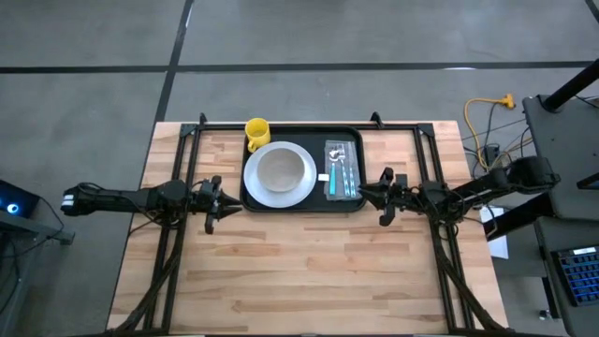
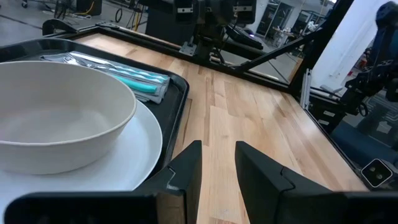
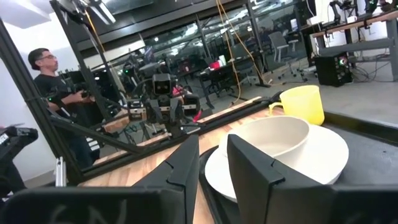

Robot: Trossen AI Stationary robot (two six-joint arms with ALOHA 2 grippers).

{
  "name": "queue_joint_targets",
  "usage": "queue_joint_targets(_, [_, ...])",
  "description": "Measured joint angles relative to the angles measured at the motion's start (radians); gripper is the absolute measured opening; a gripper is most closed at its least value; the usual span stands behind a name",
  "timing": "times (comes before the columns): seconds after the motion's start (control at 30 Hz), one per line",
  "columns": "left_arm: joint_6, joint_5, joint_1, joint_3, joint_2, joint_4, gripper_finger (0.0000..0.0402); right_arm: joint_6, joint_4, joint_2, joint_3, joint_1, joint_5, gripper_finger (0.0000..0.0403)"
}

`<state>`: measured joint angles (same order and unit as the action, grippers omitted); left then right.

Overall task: Set up tray
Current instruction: Return to Home Position

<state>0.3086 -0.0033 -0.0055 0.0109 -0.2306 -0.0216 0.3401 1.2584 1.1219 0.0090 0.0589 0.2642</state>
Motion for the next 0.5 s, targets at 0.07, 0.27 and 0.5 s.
queue_joint_targets(0.07, [0.0, 0.0, 0.0, 0.0, 0.0, 0.0, 0.0082, 0.0, -0.068, -0.067, 0.0, 0.0, 0.0, 0.008])
queue_joint_targets(0.27, [0.0, 0.0, 0.0, 0.0, 0.0, 0.0, 0.0082, 0.0, -0.285, -0.344, 0.0, 0.0, 0.0, 0.0086])
queue_joint_targets(0.5, [0.0, 0.0, 0.0, 0.0, 0.0, 0.0, 0.0082, 0.0, -0.547, -0.549, 0.0, 0.0, 0.0, 0.0078])
